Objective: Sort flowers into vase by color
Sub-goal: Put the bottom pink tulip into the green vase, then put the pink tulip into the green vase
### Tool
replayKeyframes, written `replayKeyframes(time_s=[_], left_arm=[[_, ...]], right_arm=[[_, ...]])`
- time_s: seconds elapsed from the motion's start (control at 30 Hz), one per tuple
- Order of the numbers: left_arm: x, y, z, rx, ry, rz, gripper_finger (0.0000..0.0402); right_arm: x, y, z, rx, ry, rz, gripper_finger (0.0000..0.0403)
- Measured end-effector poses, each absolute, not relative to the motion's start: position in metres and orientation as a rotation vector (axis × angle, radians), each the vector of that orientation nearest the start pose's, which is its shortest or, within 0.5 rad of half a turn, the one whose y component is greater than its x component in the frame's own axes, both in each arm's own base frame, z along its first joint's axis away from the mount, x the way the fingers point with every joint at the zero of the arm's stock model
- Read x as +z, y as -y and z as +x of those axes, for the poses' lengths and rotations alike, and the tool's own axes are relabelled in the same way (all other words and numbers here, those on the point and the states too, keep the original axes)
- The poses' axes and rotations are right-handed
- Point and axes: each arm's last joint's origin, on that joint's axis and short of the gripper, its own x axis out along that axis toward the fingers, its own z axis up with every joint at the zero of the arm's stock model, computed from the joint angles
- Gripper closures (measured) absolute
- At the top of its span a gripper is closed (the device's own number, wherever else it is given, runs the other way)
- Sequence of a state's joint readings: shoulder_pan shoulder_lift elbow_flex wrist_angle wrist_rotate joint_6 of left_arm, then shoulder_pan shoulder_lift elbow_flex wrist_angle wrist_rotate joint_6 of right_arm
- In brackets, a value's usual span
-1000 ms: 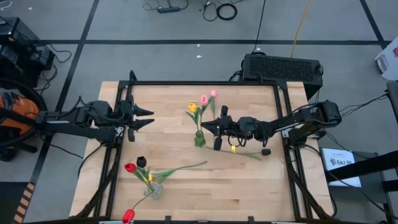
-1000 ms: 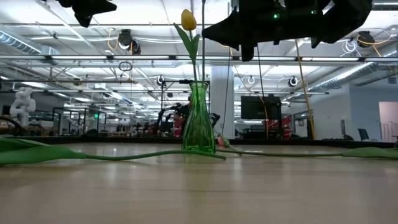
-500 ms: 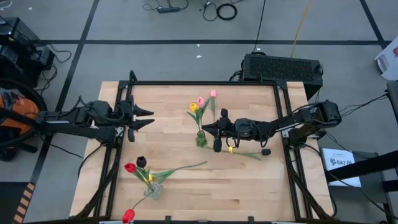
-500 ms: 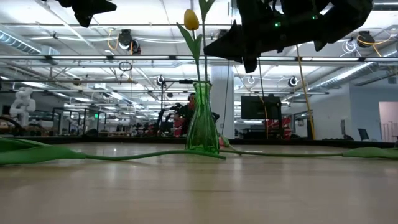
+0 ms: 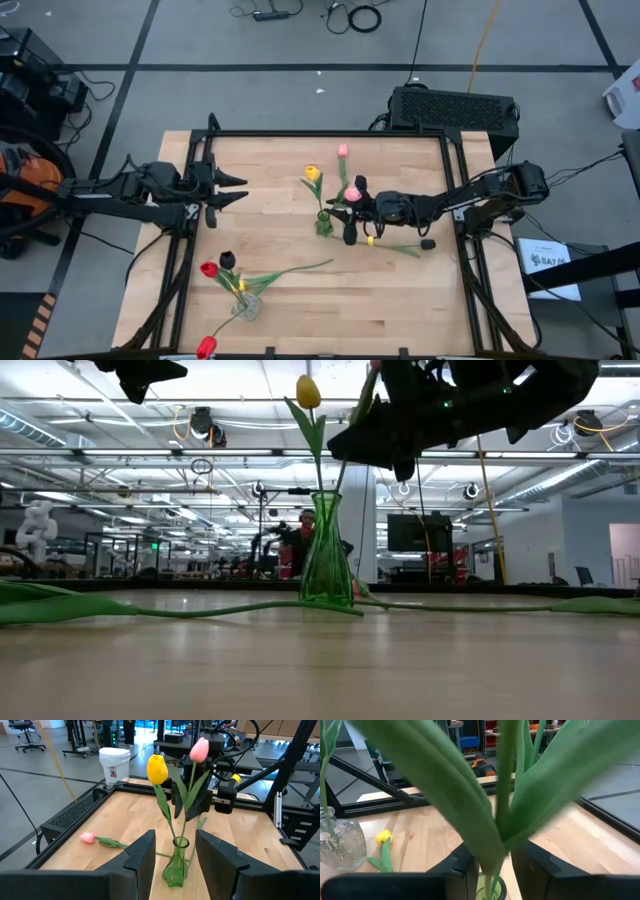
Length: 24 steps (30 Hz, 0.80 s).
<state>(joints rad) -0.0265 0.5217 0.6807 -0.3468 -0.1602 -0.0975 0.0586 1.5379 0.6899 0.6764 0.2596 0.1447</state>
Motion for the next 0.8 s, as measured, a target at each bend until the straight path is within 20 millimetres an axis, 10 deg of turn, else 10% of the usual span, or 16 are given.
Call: replayKeyframes(time_s=[0.33,0.8], left_arm=[[0.315,-0.001,0.118,0.143,-0.187,-0.079,0.0256],[0.313,-0.001,0.118,0.143,-0.198,-0.077,0.0256]], right_arm=[[0.223,-0.010,0.307,-0.219,-0.177,0.137,0.0296],[0.282,-0.011,0.309,-0.283,-0.711,0.119,0.0296]])
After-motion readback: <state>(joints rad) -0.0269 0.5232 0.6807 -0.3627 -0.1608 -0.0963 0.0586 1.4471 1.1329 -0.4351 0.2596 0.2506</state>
